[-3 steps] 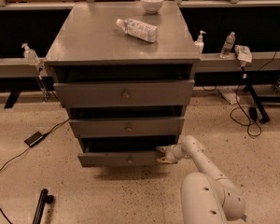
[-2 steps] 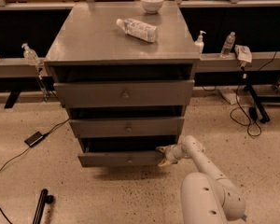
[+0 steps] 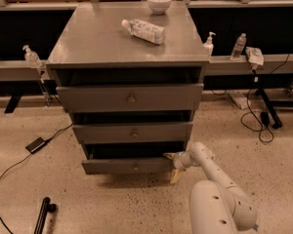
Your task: Open bottom drawer
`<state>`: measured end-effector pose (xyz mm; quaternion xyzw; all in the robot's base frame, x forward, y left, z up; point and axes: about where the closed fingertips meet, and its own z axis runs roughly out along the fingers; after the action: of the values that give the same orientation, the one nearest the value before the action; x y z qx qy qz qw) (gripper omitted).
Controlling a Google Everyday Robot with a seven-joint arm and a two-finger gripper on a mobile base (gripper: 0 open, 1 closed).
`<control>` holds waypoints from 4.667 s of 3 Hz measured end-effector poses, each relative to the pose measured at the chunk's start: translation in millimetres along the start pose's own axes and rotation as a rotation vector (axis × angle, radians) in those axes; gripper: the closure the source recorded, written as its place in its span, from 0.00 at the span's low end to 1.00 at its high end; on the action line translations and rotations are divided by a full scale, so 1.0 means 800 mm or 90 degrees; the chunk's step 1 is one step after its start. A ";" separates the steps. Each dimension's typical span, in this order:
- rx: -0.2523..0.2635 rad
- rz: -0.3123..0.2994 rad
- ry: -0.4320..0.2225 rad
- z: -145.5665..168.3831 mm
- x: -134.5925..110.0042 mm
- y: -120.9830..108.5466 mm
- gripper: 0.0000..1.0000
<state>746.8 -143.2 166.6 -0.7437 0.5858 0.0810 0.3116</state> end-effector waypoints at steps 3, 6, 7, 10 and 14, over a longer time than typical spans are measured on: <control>0.137 -0.102 -0.014 -0.054 -0.039 -0.002 0.17; 0.174 -0.073 -0.056 -0.075 -0.063 -0.035 0.95; 0.180 -0.057 -0.056 -0.078 -0.059 -0.049 1.00; 0.166 -0.011 -0.038 -0.051 -0.034 -0.096 1.00; 0.147 0.023 -0.053 -0.009 -0.014 -0.078 1.00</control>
Offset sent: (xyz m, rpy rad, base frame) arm -0.0480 0.0020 0.0741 0.0786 -0.3682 0.0417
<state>799.0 -130.8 200.5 -0.6881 0.5912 0.0490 0.4178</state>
